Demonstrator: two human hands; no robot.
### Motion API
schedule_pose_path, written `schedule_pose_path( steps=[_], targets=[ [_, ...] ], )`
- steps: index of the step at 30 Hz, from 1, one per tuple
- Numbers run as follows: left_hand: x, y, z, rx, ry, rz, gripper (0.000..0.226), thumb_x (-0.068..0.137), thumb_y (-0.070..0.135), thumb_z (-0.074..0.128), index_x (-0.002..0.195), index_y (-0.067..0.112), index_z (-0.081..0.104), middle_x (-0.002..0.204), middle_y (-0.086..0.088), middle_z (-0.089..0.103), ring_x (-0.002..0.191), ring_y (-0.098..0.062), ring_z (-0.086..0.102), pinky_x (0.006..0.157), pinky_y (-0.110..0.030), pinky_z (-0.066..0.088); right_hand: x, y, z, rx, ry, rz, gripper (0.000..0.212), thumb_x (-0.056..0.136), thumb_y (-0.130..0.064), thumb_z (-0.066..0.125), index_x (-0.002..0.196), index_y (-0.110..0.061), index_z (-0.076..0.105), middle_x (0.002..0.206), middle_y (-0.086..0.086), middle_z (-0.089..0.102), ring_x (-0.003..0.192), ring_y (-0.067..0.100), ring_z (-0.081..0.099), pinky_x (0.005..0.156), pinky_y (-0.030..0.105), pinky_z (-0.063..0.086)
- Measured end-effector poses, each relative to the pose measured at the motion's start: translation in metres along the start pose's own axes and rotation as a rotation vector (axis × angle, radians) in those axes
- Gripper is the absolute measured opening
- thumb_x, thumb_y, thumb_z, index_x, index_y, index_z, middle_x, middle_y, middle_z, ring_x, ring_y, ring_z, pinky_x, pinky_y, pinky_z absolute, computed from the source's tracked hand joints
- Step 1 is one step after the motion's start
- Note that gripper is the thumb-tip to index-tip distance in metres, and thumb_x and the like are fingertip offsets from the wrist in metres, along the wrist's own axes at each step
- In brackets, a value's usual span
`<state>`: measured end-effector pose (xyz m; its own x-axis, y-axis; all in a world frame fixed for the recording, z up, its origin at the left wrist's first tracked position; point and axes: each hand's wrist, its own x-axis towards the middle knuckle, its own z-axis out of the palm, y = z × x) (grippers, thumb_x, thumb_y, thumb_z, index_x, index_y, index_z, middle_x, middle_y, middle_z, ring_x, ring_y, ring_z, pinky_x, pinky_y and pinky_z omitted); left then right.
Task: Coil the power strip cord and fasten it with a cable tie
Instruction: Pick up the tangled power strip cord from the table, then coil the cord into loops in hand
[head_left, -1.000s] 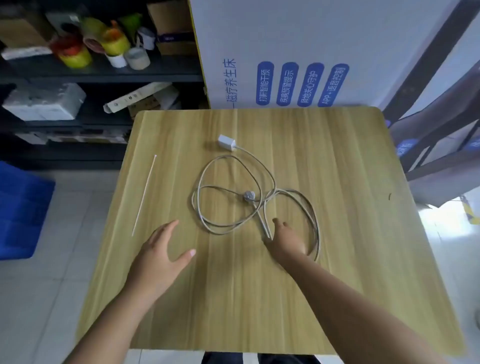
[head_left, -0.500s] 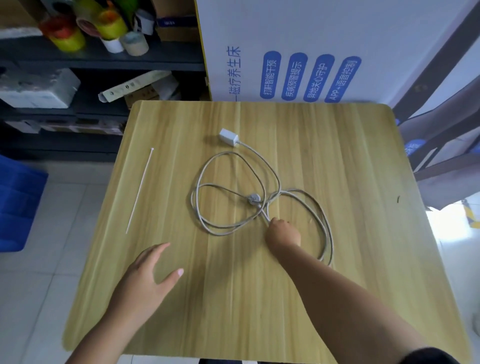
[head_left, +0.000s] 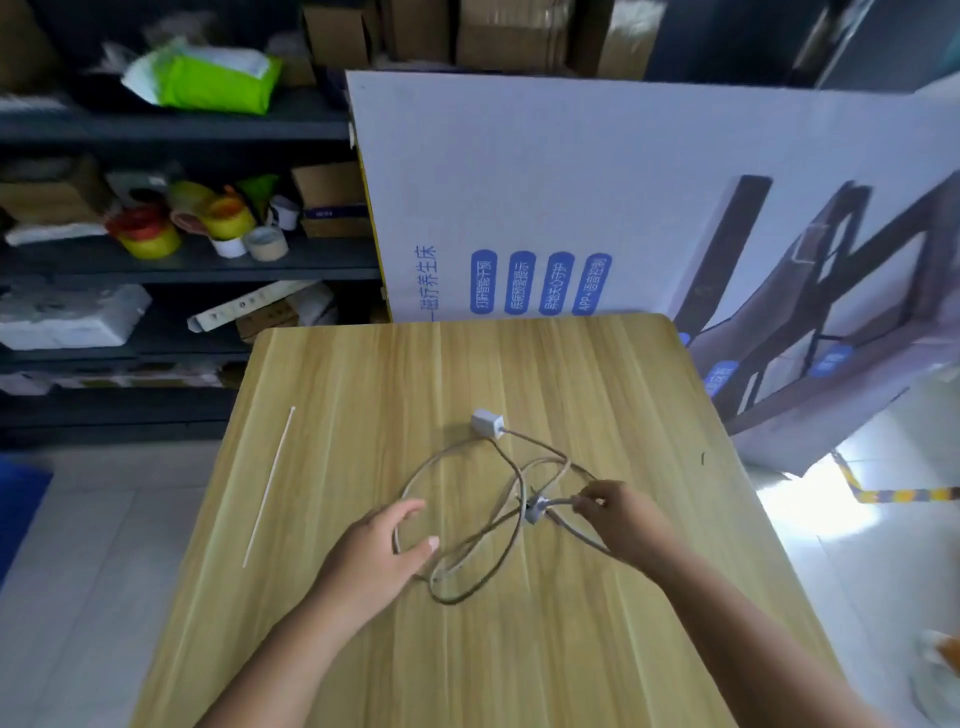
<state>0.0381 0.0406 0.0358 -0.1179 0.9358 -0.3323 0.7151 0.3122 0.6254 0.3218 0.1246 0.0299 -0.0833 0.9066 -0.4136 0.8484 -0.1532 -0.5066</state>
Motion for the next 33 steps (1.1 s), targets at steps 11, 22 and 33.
schedule_pose_path(
  steps=[11, 22, 33],
  targets=[
    [0.004, 0.047, -0.011, -0.091, 0.0, 0.131, 0.039, 0.085, 0.042, 0.066, 0.122, 0.028, 0.062, 0.115, 0.01, 0.068, 0.107, -0.006, 0.062, 0.088, -0.019, 0.045, -0.011, -0.066, -0.09, -0.304, 0.109, -0.033, 0.024, 0.089, -0.027, 0.05, 0.085, -0.009, 0.064, 0.073, 0.005, 0.057, 0.069, 0.027, 0.054, 0.054, 0.026, 0.039],
    [-0.001, 0.035, -0.004, -0.091, -0.016, 0.103, 0.036, 0.086, 0.041, 0.063, 0.121, 0.033, 0.061, 0.116, 0.015, 0.065, 0.104, 0.0, 0.061, 0.088, -0.02, 0.046, 0.013, -0.029, -0.059, -0.717, -0.225, 0.129, 0.021, 0.087, -0.01, 0.055, 0.106, -0.012, 0.064, 0.085, 0.0, 0.055, 0.098, 0.026, 0.065, 0.072, 0.033, 0.048],
    [0.001, 0.023, 0.004, -0.105, -0.04, 0.05, 0.037, 0.085, 0.041, 0.063, 0.121, 0.032, 0.061, 0.117, 0.013, 0.066, 0.103, -0.002, 0.062, 0.09, -0.023, 0.049, 0.021, -0.02, -0.062, -0.012, -0.269, 0.078, 0.019, 0.09, -0.018, 0.055, 0.079, -0.008, 0.068, 0.056, 0.002, 0.04, 0.041, 0.014, 0.03, 0.038, 0.021, 0.022]
  ],
)
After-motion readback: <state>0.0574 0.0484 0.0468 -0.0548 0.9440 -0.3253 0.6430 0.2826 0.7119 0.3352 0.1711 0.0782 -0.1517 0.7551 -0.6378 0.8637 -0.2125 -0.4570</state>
